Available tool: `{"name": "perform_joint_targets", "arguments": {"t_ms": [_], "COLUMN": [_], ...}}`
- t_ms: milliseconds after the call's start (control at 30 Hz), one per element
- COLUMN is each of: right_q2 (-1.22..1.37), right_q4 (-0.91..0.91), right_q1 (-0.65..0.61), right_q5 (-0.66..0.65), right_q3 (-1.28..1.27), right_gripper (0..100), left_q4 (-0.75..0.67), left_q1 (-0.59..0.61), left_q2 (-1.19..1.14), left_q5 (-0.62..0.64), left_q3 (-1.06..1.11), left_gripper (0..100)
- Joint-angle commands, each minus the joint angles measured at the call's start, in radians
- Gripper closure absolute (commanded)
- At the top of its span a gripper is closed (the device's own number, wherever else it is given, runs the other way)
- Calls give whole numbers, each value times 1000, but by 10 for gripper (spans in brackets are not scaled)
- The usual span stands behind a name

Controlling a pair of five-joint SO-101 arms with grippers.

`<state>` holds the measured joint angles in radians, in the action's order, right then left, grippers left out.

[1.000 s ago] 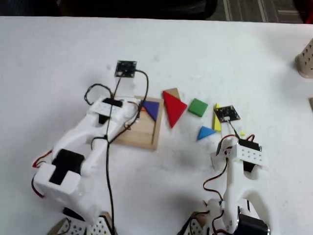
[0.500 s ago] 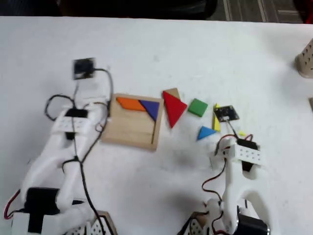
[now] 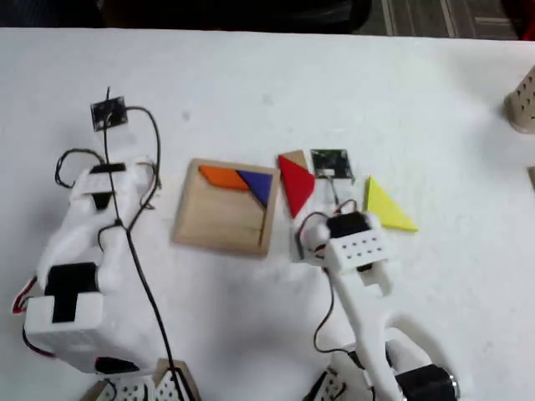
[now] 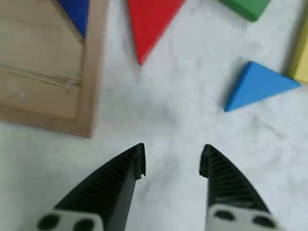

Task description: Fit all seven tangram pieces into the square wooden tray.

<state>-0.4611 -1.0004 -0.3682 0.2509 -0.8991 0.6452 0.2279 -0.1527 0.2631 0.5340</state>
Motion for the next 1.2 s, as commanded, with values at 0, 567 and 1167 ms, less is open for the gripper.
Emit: {"name": "perform_joint_targets", "arguments": {"t_ms": [0,567,1167], "right_q2": [-4,386,484], "right_q4": [99,332,176], "right_q1": [-81,-191,-96], "right_q5": [58,106,-12], "right_q3": [49,245,267], "right_gripper": [773,831,984], "left_q4": [41,41,41], "left_q1": [15,12,13], "left_q2": [-7,-12,-12], "left_q5": [-11,-11,-11], "left_q3": [-89,-95,-92], "left_gripper": [976,976,976]}}
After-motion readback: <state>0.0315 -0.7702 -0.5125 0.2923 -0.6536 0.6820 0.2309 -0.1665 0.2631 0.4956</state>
